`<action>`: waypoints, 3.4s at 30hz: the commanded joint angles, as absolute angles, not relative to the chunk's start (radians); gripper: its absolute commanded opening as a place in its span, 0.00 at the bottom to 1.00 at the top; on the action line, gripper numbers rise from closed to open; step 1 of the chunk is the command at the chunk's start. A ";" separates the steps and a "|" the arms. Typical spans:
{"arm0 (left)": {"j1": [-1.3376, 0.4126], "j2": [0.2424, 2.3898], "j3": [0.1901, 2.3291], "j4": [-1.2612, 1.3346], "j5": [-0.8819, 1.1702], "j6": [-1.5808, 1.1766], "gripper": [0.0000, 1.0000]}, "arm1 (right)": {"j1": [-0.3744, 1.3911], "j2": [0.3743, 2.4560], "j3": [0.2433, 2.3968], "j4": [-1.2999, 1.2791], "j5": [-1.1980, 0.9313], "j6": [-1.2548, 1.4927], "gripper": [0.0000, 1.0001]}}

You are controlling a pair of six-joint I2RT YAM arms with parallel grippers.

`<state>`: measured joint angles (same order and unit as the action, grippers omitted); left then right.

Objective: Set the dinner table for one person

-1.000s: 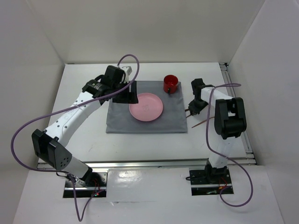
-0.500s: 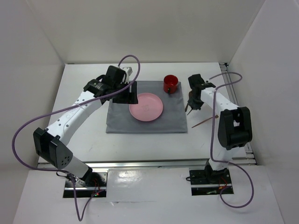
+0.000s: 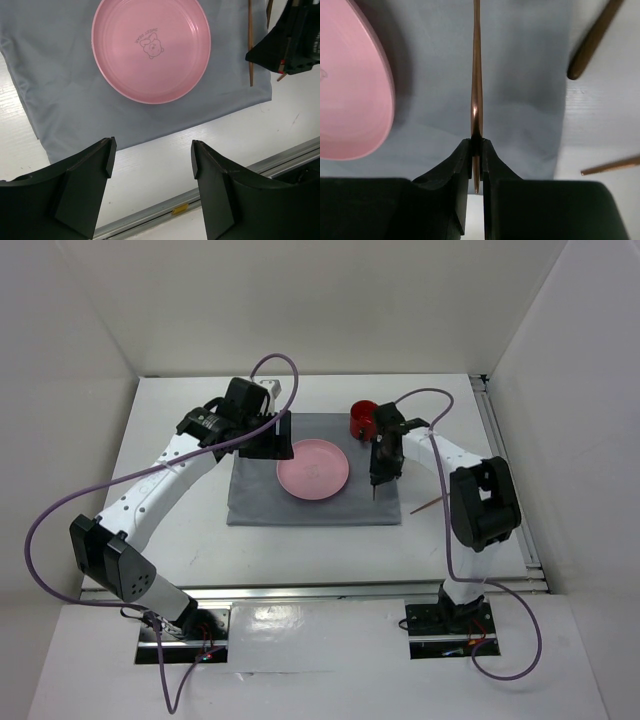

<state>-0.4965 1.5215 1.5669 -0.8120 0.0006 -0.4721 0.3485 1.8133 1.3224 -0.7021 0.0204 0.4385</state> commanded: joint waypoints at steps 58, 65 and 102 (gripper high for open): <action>-0.502 1.560 1.563 -0.782 0.054 -0.471 0.80 | 0.233 1.688 1.375 -0.678 0.132 0.414 0.00; -0.492 1.569 1.563 -0.782 0.044 -0.462 0.80 | 0.316 1.675 1.261 -0.640 0.029 0.423 0.00; -0.474 1.574 1.614 -0.845 -0.155 -0.391 0.81 | -0.071 1.675 1.026 -0.672 0.123 0.695 0.61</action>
